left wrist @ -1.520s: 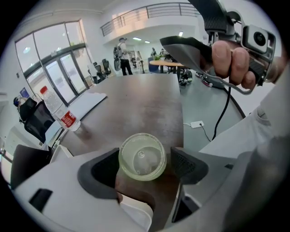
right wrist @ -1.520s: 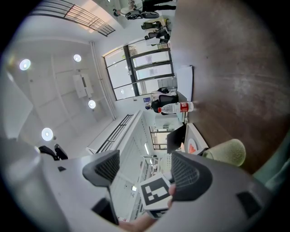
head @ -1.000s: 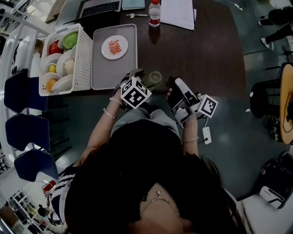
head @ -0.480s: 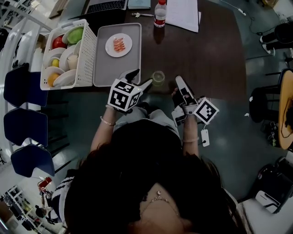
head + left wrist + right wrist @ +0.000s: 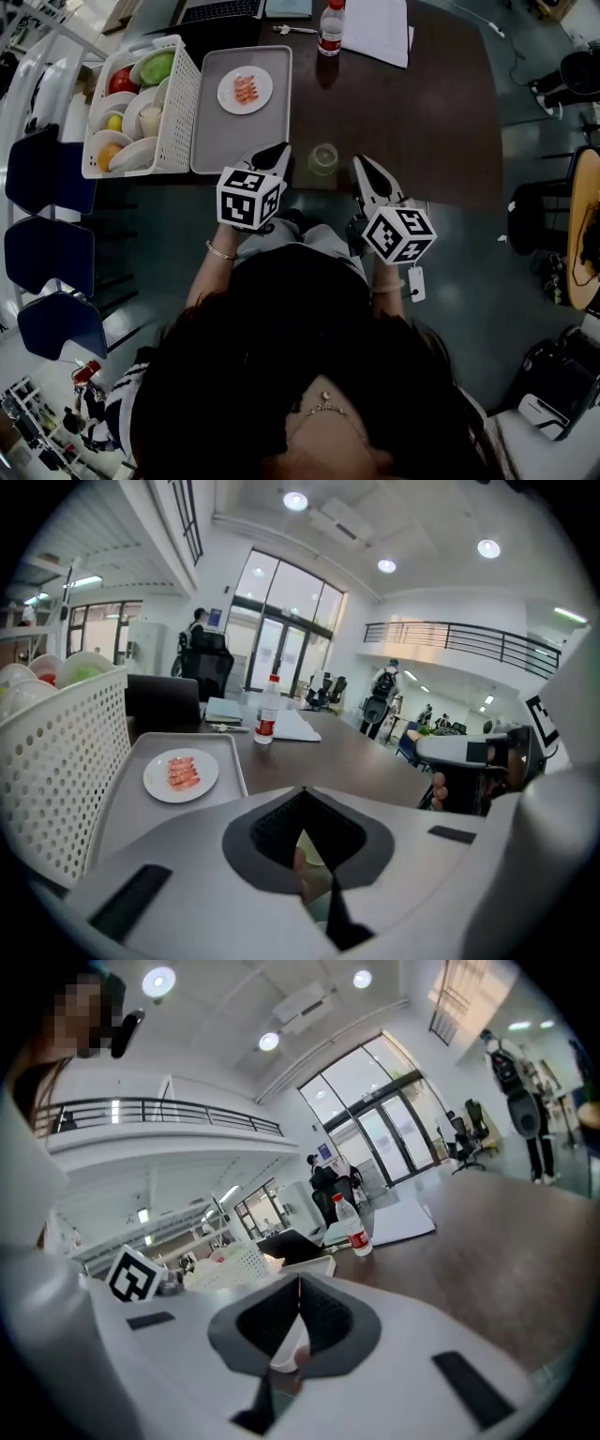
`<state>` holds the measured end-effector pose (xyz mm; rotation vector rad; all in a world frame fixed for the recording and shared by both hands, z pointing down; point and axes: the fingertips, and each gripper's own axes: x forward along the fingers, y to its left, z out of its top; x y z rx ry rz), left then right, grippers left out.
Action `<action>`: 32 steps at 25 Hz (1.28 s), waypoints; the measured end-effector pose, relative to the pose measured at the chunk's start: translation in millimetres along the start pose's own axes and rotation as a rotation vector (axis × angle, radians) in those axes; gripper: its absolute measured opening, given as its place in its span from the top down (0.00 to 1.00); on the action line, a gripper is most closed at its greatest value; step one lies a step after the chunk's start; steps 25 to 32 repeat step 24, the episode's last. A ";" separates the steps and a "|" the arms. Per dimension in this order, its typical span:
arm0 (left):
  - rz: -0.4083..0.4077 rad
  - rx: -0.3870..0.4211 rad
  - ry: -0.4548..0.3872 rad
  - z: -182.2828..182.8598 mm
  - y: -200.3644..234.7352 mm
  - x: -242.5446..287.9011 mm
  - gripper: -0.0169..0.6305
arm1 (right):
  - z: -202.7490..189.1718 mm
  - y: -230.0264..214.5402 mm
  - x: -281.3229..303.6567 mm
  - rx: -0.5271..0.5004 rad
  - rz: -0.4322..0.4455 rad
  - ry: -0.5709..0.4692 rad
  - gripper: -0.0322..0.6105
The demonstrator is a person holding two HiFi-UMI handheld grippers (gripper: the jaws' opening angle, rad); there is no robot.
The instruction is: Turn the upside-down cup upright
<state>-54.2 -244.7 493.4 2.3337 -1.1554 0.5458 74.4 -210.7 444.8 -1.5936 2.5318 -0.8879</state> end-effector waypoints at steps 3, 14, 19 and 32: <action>-0.025 -0.004 -0.004 -0.3 -4.0 -2.7 0.97 | -5.3 -2.3 1.3 -0.084 -0.052 0.032 0.92; -0.049 -0.113 -0.070 10.3 -10.2 -12.9 0.97 | -10.4 -8.2 0.2 -0.206 -0.113 0.075 0.92; -0.061 -0.128 -0.073 10.4 -15.0 -15.7 0.97 | -11.5 -10.1 -0.4 -0.212 -0.111 0.086 0.92; -0.124 -0.218 -0.129 16.8 -22.5 -22.2 0.97 | -13.5 -8.6 -2.3 -0.212 -0.097 0.091 0.92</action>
